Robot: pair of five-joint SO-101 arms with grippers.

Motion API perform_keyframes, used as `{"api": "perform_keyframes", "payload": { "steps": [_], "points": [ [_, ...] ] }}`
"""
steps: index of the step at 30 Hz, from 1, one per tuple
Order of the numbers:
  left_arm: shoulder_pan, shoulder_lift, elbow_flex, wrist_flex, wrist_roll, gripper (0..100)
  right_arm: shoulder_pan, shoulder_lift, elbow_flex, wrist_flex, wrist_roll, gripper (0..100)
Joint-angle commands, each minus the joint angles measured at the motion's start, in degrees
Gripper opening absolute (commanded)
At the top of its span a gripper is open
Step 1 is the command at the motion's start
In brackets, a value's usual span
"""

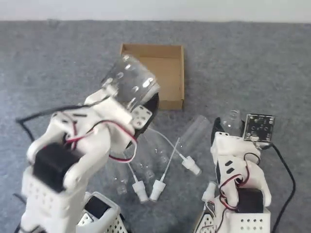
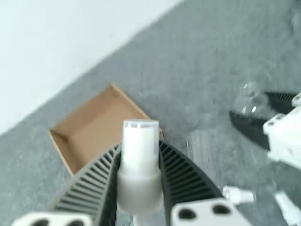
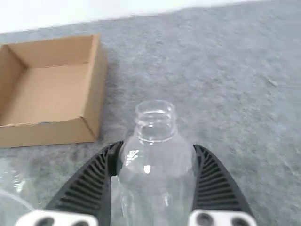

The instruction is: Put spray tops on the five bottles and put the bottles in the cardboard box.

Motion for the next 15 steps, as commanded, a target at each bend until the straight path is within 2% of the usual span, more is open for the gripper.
{"api": "perform_keyframes", "payload": {
  "steps": [1, 7, 13, 15],
  "points": [
    [-0.1, -5.8, 1.0, -3.7, 1.8, 1, -4.6, -1.0, -0.9, -3.0, 0.0, 10.1],
    [-0.1, -12.3, 1.4, -5.2, 5.2, 1, -13.8, -1.0, -0.4, -8.8, 0.3, 10.1],
    [-0.1, -17.7, 1.5, -8.7, 8.6, 1, -24.9, -1.0, -0.4, -13.6, 13.0, 10.1],
    [-0.1, -18.7, 1.5, -9.8, 10.3, 1, -27.8, -1.0, -0.4, -15.2, 15.1, 10.1]
  ]
}}
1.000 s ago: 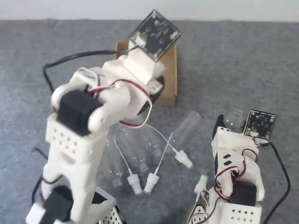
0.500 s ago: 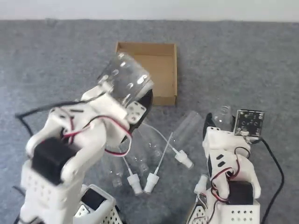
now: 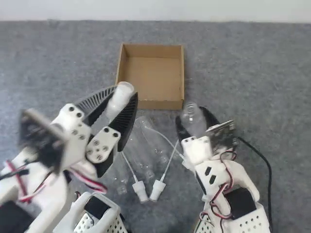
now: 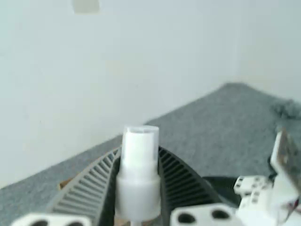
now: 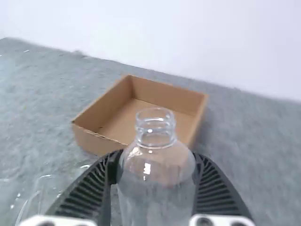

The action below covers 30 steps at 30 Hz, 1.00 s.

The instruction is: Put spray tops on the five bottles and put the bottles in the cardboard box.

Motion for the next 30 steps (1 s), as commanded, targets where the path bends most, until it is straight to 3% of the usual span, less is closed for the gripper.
{"api": "perform_keyframes", "payload": {
  "steps": [1, 8, 17, 30],
  "points": [
    [-0.1, -1.9, -0.3, -3.6, 3.5, 1, -5.4, -1.0, -0.4, -3.8, 4.1, 10.1],
    [-0.1, -2.8, -0.3, -7.0, 7.9, 1, -14.1, -1.0, 1.0, -10.1, 4.5, 10.1],
    [0.0, -2.9, -0.3, -11.6, 14.4, 1, -20.3, -1.0, 11.5, -31.6, 4.2, 10.1],
    [0.4, -3.0, -0.3, -12.8, 17.1, 1, -24.7, -1.0, 17.1, -36.5, 3.7, 10.2]
  ]
}}
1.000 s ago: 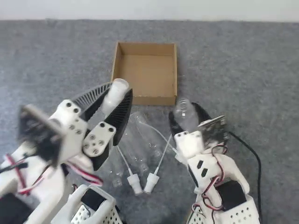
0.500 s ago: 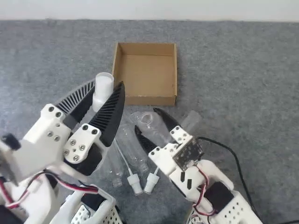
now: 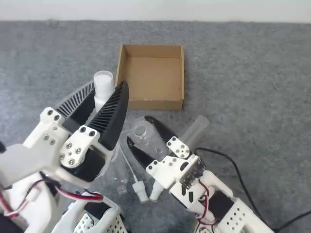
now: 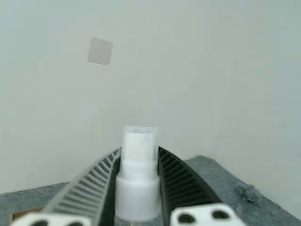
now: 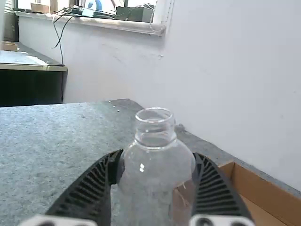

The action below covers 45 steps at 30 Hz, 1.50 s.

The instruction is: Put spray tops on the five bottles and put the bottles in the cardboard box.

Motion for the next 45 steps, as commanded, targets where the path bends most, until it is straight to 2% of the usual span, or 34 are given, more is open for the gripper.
{"api": "perform_keyframes", "payload": {
  "steps": [1, 5, 8, 14, 18, 25, 37, 42, 45],
  "points": [
    [0.3, -0.4, -0.3, -3.3, 0.8, 1, -0.9, -1.1, 0.6, -1.1, -1.1, 10.2],
    [0.2, -1.0, -0.3, -4.1, 3.2, 1, -1.0, -1.0, 0.7, -0.9, -6.9, 10.2],
    [0.1, -5.6, 2.8, -5.1, 3.2, 1, -1.1, -0.5, 1.2, -0.7, -6.9, 10.2],
    [0.1, -21.2, 18.8, -16.9, 3.1, 1, -1.1, -1.0, 1.2, 1.9, -6.9, 10.1],
    [0.1, -25.9, 27.1, -22.6, 3.2, 1, -1.8, -1.0, 1.2, 1.9, -6.9, 10.1],
    [0.2, -27.3, 31.0, -24.2, 3.4, 1, -7.3, -0.5, 1.2, 2.1, -3.9, 10.1],
    [-0.3, -27.4, 38.5, -29.1, 3.2, 1, -10.6, -1.1, 1.1, 5.1, -2.7, 10.1],
    [-7.0, -27.3, 39.2, -30.1, 3.5, 1, -10.6, -1.1, 1.1, 5.1, -2.7, 10.1],
    [-7.9, -27.4, 40.7, -30.2, 3.6, 1, -10.6, -1.1, 1.1, 5.1, -2.7, 10.1]
  ]
}}
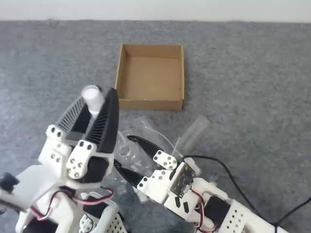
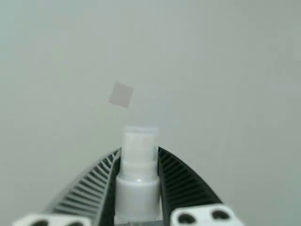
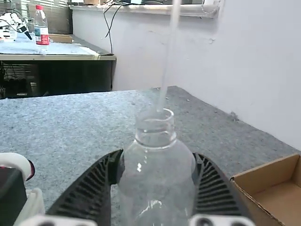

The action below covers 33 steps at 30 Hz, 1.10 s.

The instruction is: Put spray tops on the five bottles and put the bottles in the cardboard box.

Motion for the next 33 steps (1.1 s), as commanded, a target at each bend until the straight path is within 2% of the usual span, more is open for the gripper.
{"api": "perform_keyframes", "payload": {
  "steps": [1, 14, 21, 31, 33],
  "points": [
    [-0.9, -0.4, 0.9, -1.7, 0.9, 1, -0.6, -1.1, 1.1, 0.0, 0.9, 10.1],
    [1.5, -0.4, 5.8, -1.6, 0.8, 1, -0.1, -1.1, 1.1, -0.2, 0.5, 10.1],
    [1.9, -0.4, 6.2, 1.9, 0.5, 1, 3.2, -1.1, 1.1, -0.1, 0.4, 10.1],
    [1.9, -0.4, 8.7, 6.1, -1.3, 1, 3.6, -1.1, 1.1, 0.4, 0.7, 9.8],
    [1.9, -0.4, 9.0, 6.7, -1.3, 1, 3.6, -1.1, 1.1, 1.4, 0.8, 6.9]
  ]
}}
